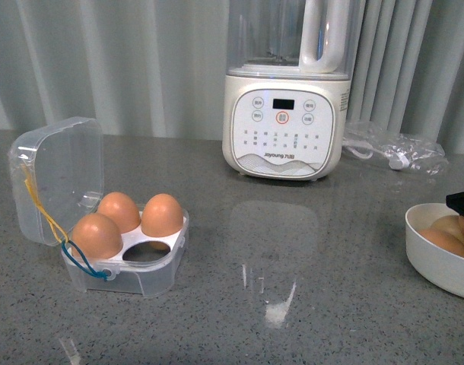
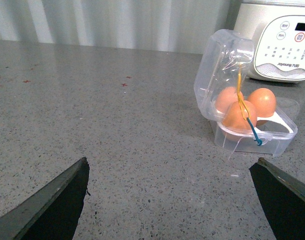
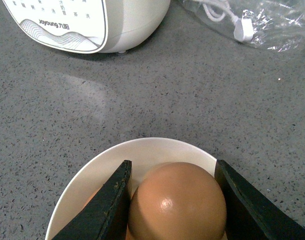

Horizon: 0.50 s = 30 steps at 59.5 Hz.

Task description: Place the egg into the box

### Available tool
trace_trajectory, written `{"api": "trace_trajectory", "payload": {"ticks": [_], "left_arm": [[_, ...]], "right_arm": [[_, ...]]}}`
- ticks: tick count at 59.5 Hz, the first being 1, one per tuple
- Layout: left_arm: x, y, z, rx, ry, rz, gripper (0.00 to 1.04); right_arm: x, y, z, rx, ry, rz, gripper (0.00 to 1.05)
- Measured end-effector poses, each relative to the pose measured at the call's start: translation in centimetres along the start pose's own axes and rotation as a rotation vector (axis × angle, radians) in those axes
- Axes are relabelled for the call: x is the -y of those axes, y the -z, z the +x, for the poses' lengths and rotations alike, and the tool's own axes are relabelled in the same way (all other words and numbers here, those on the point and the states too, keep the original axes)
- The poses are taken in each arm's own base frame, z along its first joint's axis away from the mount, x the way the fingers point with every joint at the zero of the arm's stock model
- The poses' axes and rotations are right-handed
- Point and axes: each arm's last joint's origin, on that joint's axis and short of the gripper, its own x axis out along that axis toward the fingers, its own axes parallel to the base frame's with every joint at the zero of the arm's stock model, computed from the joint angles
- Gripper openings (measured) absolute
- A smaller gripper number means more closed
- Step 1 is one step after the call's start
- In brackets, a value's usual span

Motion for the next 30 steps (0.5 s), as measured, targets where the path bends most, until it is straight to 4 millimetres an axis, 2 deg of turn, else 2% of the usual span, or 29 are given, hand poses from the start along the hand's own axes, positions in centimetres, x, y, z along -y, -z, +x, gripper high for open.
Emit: {"api": "trace_trajectory", "payload": {"ticks": [18,26,30], "left_arm": [[0.0,0.0,0.0,0.0,0.0,0.0,0.98],[0.0,0.0,0.0,0.0,0.0,0.0,0.98],[0.0,0.0,0.0,0.0,0.0,0.0,0.98]], "right_arm": [[-0.5,-2.3,-1.9,0.104,-0.031,-0.019,0.43],[-1.8,-4.0,-3.4,0.186,-0.101,-0.045,0.43],[-3.2,-5.0,-4.6,0.242,-0.119,-0.074,0.43]]}}
